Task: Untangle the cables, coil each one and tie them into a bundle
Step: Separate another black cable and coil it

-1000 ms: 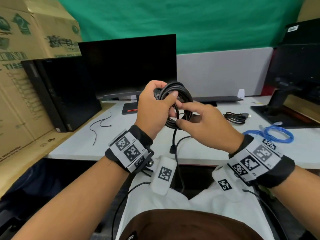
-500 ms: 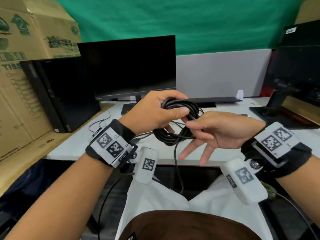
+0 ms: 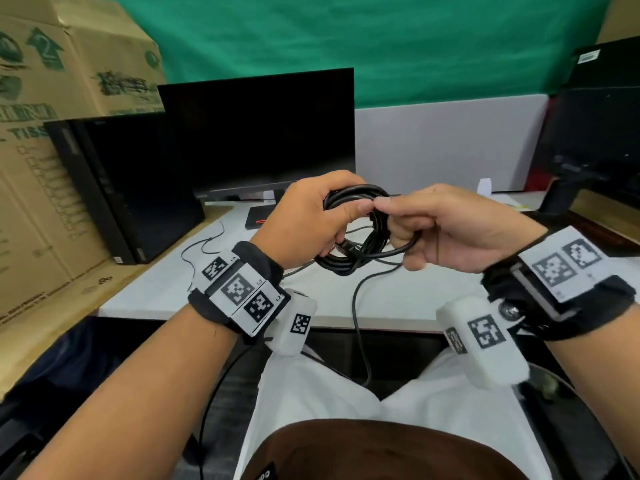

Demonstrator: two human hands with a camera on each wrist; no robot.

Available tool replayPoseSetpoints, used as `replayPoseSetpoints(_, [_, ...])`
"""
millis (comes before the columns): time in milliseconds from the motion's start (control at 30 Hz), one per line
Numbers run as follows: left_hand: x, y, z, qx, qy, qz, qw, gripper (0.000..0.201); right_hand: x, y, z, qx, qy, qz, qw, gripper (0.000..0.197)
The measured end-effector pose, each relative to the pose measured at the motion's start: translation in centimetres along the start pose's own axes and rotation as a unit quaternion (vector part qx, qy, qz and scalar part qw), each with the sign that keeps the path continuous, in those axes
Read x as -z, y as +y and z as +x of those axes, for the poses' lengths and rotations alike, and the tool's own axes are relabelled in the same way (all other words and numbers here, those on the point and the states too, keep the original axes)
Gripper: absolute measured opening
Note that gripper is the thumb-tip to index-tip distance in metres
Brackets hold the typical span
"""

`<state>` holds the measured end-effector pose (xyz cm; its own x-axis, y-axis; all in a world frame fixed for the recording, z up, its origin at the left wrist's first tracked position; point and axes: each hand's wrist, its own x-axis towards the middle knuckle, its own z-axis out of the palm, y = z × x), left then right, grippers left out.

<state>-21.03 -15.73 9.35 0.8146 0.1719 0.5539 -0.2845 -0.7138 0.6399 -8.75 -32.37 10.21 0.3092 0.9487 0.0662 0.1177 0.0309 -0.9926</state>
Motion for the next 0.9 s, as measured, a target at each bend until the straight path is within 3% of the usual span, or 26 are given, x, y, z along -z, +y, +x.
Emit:
replayPoseSetpoints(67, [0.4,-0.5,-0.3,0.016,0.022,0.018,0.999,0.012,-0.3,0.4,0.3,0.021,0.012,-0.010,1.000,0.033])
replayPoseSetpoints(200, [0.9,-1.3,-0.5,0.043,0.015,0.026,0.999,0.005,-0.2,1.1,0.9,-0.001,0.010,-0.031,0.999,0.039])
replayPoseSetpoints(267, [1.2,-1.4,-0.4,0.045,0.012,0.027,0.999,0.007,0.0,1.3,1.0,0.009,0.045,-0.129,0.991,0.040])
replayPoseSetpoints(333, [1.0,-1.4,-0.3,0.052,0.007,0.015,0.999,0.011,0.7,1.9,0.7,0.058,0.090,-0.311,0.944,0.038])
replayPoseSetpoints(400, [0.3,-1.1,-0.4,0.055,0.016,-0.002,0.998,0.014,1.3,2.7,0.5,0.100,0.109,-0.469,0.871,0.029])
replayPoseSetpoints(467, [-0.5,-0.9,-0.4,0.061,0.038,-0.036,0.997,0.016,1.7,3.7,0.4,0.095,0.129,-0.521,0.838,0.028])
replayPoseSetpoints(500, [-0.9,-0.7,-0.4,0.069,0.055,-0.074,0.993,0.018,1.8,4.3,0.5,0.086,0.151,-0.520,0.836,0.032])
replayPoseSetpoints(533, [-1.4,-0.6,-0.4,0.078,0.074,-0.118,0.987,0.019,1.7,4.8,0.8,0.077,0.177,-0.487,0.852,0.033])
replayPoseSetpoints(567, [-1.8,-0.6,-0.3,0.086,0.096,-0.153,0.980,0.022,1.5,5.0,0.9,0.067,0.203,-0.407,0.888,0.032])
replayPoseSetpoints(633, [-2.8,-0.7,-0.3,0.099,0.144,-0.191,0.966,0.029,0.8,4.9,1.3,0.046,0.231,-0.183,0.954,0.030])
replayPoseSetpoints(700, [-3.7,-0.6,-0.3,0.128,0.161,-0.241,0.948,0.036,0.3,4.1,1.2,0.053,0.229,-0.035,0.971,0.037])
replayPoseSetpoints(800, [-4.8,-0.3,-0.6,0.174,0.139,-0.314,0.923,0.042,0.0,3.4,0.6,0.058,0.101,0.077,0.990,0.044])
replayPoseSetpoints(833, [-5.1,-0.3,-0.6,0.176,0.143,-0.274,0.935,0.040,-0.3,3.3,0.4,0.060,0.063,0.076,0.993,0.039])
replayPoseSetpoints(900, [-5.4,-0.5,-0.7,0.148,0.154,-0.111,0.971,0.030,-0.8,3.5,0.5,0.075,0.105,0.026,0.991,0.015])
